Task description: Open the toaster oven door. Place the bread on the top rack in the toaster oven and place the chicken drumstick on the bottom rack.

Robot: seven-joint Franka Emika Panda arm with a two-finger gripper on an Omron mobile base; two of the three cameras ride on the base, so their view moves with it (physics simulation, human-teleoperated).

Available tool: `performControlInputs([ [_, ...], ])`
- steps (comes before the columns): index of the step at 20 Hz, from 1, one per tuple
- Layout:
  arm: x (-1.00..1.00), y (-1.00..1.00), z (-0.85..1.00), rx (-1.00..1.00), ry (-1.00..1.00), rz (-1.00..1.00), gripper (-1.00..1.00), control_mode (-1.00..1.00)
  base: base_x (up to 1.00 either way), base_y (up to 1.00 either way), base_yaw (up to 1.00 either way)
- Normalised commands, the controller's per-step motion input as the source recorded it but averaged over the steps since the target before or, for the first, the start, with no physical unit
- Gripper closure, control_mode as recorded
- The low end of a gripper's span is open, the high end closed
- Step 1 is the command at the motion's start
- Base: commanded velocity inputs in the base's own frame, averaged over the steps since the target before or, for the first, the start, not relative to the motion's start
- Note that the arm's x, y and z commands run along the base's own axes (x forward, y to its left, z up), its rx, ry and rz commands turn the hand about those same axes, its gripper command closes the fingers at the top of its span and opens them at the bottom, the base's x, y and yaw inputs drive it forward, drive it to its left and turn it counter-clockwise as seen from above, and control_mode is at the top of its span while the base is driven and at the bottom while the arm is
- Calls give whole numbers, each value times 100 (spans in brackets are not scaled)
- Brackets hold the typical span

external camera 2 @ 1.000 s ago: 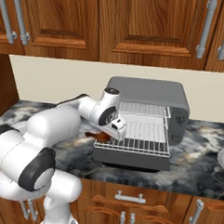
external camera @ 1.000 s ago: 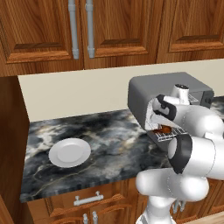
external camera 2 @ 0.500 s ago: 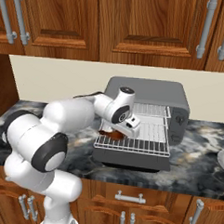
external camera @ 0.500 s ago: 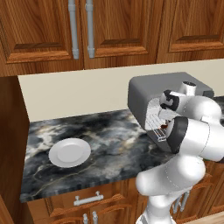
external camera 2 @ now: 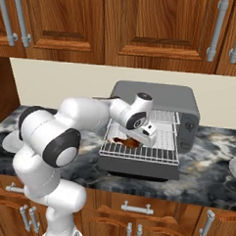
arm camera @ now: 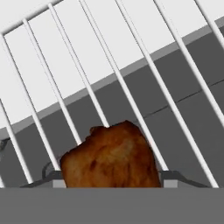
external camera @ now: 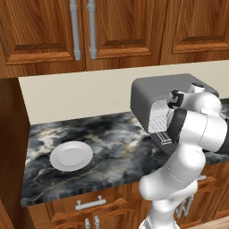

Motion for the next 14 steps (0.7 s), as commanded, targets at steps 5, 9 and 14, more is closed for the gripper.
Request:
performControlInputs([
  [5, 18, -14, -15, 0, -2, 0, 100, -100, 0, 0, 0],
  [9, 18, -21, -7, 0, 0, 0, 100, -100, 0, 0, 0],
  [14, -5, -25, -13, -1, 1, -2, 100, -100, 0, 0, 0],
])
